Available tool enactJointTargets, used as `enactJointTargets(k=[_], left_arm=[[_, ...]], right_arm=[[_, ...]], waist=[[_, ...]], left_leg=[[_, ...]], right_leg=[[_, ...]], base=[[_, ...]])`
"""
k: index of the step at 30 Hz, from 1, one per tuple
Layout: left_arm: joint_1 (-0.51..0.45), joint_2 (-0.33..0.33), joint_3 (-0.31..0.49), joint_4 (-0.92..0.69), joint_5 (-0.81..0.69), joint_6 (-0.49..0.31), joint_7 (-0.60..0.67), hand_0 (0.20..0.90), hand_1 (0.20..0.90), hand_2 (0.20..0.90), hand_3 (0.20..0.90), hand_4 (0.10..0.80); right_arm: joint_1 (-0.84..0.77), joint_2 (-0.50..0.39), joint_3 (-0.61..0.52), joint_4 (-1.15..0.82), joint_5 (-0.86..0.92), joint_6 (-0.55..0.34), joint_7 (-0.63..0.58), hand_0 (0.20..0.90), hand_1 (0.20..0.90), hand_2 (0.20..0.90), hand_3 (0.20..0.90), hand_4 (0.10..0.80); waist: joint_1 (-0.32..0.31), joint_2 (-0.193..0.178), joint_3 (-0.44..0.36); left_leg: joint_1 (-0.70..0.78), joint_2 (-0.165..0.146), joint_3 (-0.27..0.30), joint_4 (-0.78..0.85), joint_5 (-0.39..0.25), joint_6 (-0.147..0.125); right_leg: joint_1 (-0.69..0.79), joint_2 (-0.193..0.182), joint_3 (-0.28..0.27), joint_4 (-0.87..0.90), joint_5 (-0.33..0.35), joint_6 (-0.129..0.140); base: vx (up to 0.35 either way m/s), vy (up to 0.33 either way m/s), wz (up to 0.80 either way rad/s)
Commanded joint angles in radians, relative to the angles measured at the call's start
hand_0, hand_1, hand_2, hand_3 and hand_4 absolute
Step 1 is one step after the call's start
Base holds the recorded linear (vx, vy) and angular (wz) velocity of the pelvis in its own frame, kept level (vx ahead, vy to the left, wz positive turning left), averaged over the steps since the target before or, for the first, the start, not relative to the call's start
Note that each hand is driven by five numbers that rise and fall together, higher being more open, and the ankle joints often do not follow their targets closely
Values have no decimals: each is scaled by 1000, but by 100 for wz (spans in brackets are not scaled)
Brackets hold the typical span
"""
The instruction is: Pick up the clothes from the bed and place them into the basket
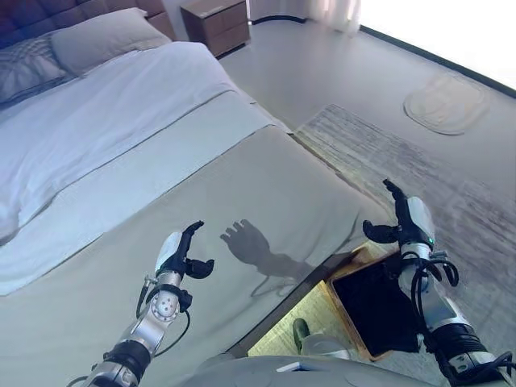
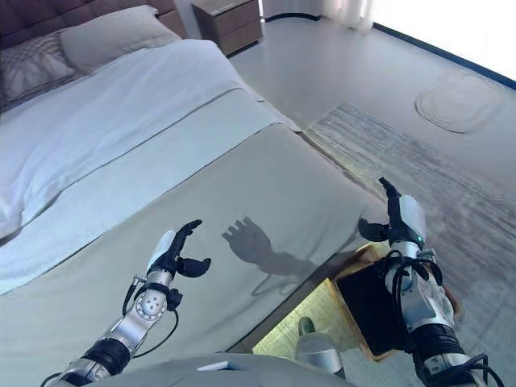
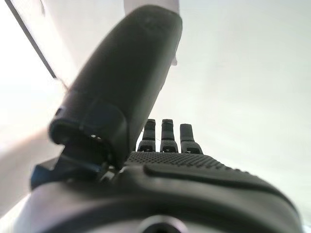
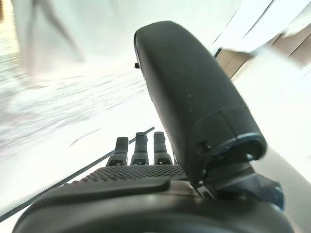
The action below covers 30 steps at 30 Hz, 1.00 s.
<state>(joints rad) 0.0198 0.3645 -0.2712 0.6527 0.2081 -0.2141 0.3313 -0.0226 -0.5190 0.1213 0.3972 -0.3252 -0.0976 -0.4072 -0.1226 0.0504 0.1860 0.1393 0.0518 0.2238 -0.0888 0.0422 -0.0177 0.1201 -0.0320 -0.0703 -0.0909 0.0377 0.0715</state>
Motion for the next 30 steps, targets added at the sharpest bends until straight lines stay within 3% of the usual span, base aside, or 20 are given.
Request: enactJointTargets(k=[1,14,17,20,27,30], left_arm=[[-15,47,79,-20,28,-57,16,900,900,900,900,800],[47,49,136,-79,-23,-29,-75,900,900,900,900,800],[47,54,133,-81,-40,-30,-97,900,900,900,900,800],[41,69,112,-80,-12,-59,-112,900,900,900,900,800],[31,131,52,-101,272,-53,24,900,900,900,900,800],[17,150,26,-84,309,-41,37,900,900,900,900,800]], right_arm=[[-14,-10,10,-114,-43,-107,-6,900,900,900,900,800],[44,38,101,-158,-64,-105,53,900,900,900,900,800],[47,24,113,-157,-164,-103,7,900,900,900,900,800],[34,-18,147,-143,-299,-47,-58,900,900,900,900,800],[29,-58,194,-94,-362,-1,-83,900,900,900,900,800],[38,-67,213,-70,-369,-13,-75,900,900,900,900,800]], waist=[[47,-44,-95],[123,-51,-92],[135,-55,-87],[152,-60,-77],[163,-62,-72],[154,-63,-71]], left_leg=[[-7,8,-53,53,-101,-20],[-31,-6,-128,48,-78,-21],[-40,-9,-136,58,-77,-20],[-48,-14,-147,66,-78,-17],[-44,-17,-151,61,-83,-12],[-39,-18,-147,61,-87,-10]], right_leg=[[-65,-34,-40,102,-67,24],[-27,-50,-113,96,-78,23],[-26,-55,-127,104,-81,24],[-24,-61,-145,112,-86,27],[-20,-64,-160,117,-89,34],[-20,-63,-154,122,-92,37]], base=[[10,-15,29],[21,11,22],[11,3,15],[3,1,8],[-2,7,6],[0,0,0]])
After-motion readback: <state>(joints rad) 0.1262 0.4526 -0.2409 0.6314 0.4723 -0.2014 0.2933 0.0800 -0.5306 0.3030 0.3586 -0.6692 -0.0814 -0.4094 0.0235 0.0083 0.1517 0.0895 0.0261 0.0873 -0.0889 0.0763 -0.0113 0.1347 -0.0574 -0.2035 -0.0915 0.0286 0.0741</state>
